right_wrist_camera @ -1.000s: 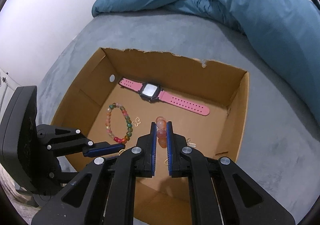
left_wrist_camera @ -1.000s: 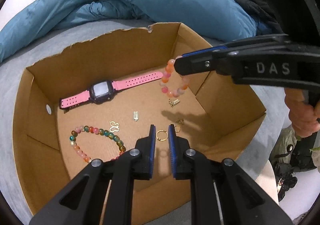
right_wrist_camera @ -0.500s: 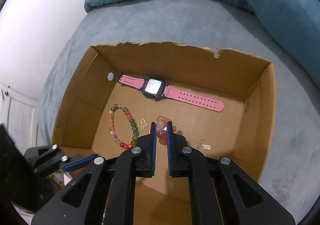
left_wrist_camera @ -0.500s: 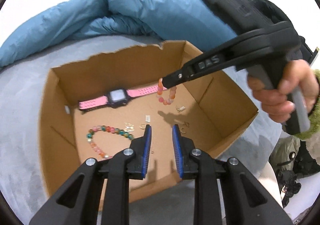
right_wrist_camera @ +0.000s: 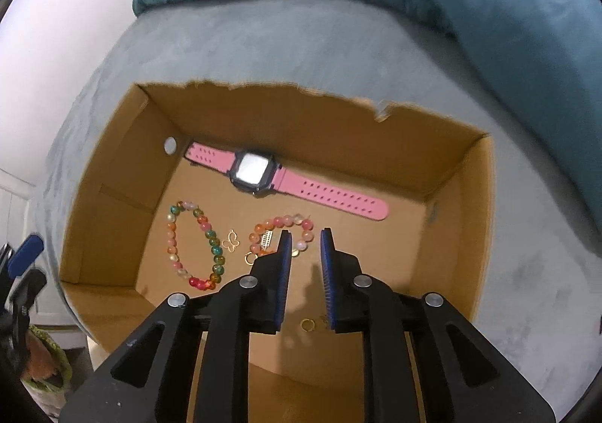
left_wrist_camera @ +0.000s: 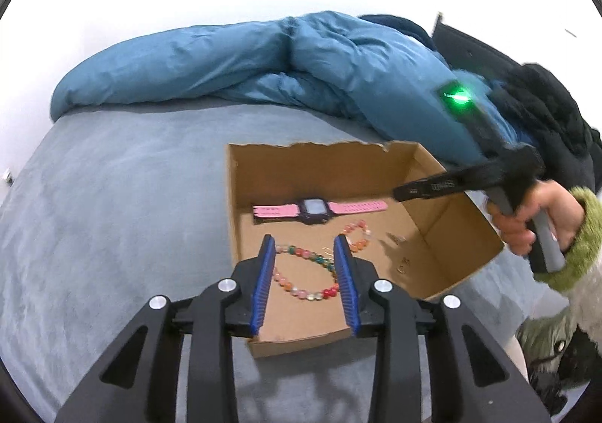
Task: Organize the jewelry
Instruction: 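Lift both open tools up out of the box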
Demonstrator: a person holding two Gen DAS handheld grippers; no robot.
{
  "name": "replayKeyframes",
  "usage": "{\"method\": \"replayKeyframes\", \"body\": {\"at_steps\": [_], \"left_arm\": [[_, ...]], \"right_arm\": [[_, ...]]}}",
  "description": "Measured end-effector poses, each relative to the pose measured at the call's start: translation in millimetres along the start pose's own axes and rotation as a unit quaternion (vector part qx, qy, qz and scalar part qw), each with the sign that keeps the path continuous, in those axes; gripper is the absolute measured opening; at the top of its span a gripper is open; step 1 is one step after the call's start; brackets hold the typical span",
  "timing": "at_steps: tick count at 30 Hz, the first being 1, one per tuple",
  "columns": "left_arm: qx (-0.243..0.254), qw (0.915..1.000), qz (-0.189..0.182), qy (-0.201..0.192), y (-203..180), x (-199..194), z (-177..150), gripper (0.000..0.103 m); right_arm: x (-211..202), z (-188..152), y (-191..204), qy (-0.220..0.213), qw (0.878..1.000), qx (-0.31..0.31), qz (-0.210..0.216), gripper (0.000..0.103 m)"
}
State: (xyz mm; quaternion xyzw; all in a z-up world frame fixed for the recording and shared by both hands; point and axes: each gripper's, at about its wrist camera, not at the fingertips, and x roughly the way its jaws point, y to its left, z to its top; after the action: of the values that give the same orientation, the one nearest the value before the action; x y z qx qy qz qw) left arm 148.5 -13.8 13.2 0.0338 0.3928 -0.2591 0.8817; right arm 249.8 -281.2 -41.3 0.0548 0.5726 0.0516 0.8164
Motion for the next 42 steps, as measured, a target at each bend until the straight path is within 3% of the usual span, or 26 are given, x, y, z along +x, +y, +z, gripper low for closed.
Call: {"method": "replayKeyframes", "body": {"at_steps": [9, 13, 15, 20, 24, 26, 31, 42], "left_arm": [[-0.041, 0.999, 0.018, 0.003, 23.7, -1.2, -3.1, 0.043], [-0.061, 0.9979, 0.016, 0.01, 31.1, 4.2, -4.5, 0.054], [-0.07, 0.9974, 0.012, 0.014, 33.8, 8.6, -4.4, 0.056], [-0.085, 0.9951, -0.006, 0.05, 35.4, 29.2, -5.1, 0.057], [-0.078, 0.9943, 0.0, 0.074, 27.3, 42.0, -6.3, 0.057], [-0.073, 0.9939, 0.004, 0.083, 23.2, 46.6, -7.8, 0.057], [-0.073, 0.9934, 0.02, 0.087, 18.4, 50.7, -9.2, 0.057], [-0.07, 0.9928, 0.042, 0.088, 12.7, 49.6, -7.7, 0.057]], "right_arm": [[-88.4, -49.6, -25.8, -0.126, 0.989, 0.049, -0.056, 0.031], [-115.0, -76.7, -35.0, -0.173, 0.977, 0.09, -0.088, 0.049], [-116.8, -87.7, -38.5, -0.182, 0.972, 0.11, -0.101, 0.052], [-92.0, -104.9, -48.8, -0.159, 0.969, 0.165, -0.09, 0.053], [-64.8, -113.7, -56.7, -0.127, 0.971, 0.185, -0.082, 0.053], [-56.1, -116.8, -60.2, -0.115, 0.972, 0.191, -0.072, 0.048], [-41.3, -121.4, -59.0, -0.088, 0.978, 0.184, -0.029, 0.017], [-42.9, -123.8, -44.6, -0.087, 0.983, 0.161, -0.035, 0.018]]}}
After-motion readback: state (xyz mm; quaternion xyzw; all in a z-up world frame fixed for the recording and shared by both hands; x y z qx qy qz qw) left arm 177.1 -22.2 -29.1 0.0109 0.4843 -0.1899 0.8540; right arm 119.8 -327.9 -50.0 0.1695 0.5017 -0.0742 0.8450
